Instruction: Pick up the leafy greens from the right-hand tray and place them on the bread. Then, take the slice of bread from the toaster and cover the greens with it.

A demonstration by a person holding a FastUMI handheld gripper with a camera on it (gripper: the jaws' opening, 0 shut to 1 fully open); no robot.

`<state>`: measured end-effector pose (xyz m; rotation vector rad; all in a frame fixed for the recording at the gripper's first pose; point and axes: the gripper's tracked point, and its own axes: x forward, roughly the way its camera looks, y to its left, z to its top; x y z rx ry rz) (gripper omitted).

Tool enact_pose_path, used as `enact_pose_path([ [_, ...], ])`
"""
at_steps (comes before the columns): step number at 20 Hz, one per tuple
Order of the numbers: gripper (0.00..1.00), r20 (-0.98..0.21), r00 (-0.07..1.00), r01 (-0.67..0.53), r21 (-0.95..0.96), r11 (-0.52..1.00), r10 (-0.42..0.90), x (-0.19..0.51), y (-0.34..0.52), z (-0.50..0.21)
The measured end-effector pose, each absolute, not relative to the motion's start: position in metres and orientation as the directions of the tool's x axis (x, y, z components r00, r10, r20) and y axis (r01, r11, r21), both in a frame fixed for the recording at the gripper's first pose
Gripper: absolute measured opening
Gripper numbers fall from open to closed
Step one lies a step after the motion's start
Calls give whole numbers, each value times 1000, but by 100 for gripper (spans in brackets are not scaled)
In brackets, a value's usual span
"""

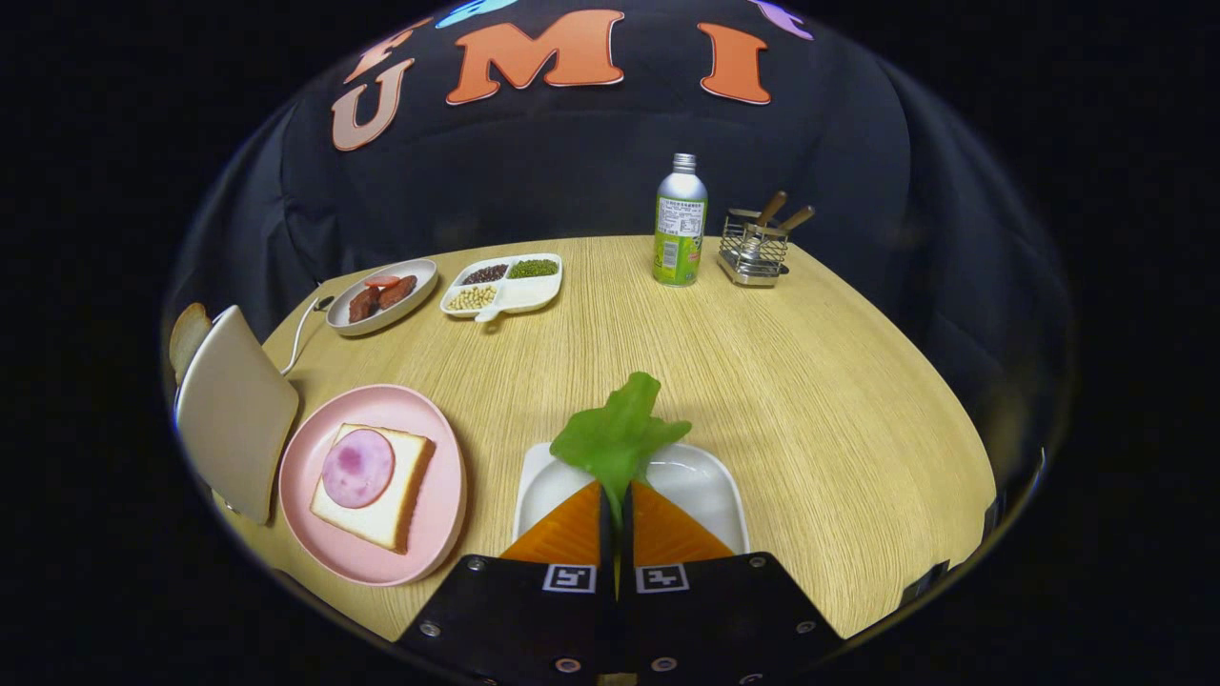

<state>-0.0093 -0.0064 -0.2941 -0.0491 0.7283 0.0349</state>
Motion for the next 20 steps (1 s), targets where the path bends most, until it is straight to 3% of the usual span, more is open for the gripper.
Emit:
enact_pose_path([
  [20,1,-632,764,-171,4,985,135,-25,83,-253],
])
